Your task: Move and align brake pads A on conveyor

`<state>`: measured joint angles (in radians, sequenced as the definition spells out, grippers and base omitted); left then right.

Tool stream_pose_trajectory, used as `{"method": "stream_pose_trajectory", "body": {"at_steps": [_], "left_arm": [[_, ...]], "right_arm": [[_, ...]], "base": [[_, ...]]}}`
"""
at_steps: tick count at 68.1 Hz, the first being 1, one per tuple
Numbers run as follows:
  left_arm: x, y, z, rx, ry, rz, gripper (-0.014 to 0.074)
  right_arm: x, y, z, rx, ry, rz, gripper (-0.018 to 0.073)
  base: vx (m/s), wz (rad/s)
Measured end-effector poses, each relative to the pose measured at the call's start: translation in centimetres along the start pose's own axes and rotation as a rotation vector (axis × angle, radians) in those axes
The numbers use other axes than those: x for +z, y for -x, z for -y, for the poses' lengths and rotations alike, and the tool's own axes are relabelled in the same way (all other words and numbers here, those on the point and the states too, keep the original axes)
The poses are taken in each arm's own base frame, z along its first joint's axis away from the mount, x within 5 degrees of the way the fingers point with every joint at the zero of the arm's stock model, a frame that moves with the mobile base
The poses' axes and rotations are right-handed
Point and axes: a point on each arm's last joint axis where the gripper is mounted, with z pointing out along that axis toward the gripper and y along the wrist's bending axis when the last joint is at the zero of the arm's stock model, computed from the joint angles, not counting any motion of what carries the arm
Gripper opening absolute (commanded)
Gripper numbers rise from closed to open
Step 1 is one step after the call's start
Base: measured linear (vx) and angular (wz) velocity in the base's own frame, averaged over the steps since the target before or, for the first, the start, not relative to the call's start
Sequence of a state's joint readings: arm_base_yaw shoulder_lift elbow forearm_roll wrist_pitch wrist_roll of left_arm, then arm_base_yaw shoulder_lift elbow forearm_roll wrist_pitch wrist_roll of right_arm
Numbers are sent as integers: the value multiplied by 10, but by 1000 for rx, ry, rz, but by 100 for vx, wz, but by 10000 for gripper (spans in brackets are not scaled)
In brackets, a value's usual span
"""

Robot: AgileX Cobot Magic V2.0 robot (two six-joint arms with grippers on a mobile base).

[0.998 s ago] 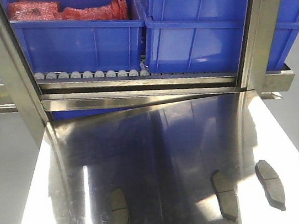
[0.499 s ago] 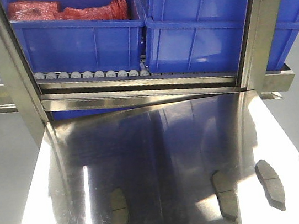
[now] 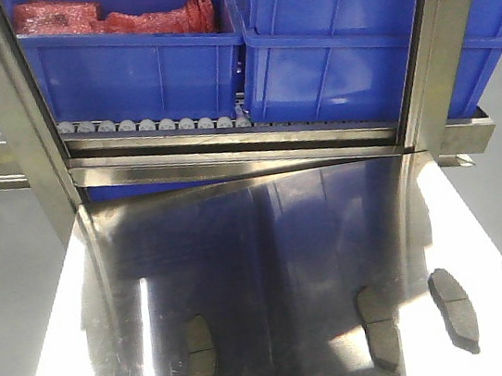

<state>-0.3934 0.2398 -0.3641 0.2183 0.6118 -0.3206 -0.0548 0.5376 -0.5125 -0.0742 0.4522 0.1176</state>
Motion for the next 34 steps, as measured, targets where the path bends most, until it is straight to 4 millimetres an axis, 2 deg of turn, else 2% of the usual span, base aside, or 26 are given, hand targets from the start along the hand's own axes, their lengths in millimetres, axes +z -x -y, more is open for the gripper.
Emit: {"method": "stream_pose_trajectory", "body": {"at_steps": [9,20,34], "left_arm": [[0,0,0,0,0,0,-6],[0,0,0,0,2,-5,-6],[0,-1,0,1,2,-6,-6]], "right_arm": [[12,0,0,1,-5,-82,646],[22,3,-1,-1,-7,-116,622],[22,1,-1,-1,-8,-133,580]], "base": [[0,0],[0,0],[0,0]]}}
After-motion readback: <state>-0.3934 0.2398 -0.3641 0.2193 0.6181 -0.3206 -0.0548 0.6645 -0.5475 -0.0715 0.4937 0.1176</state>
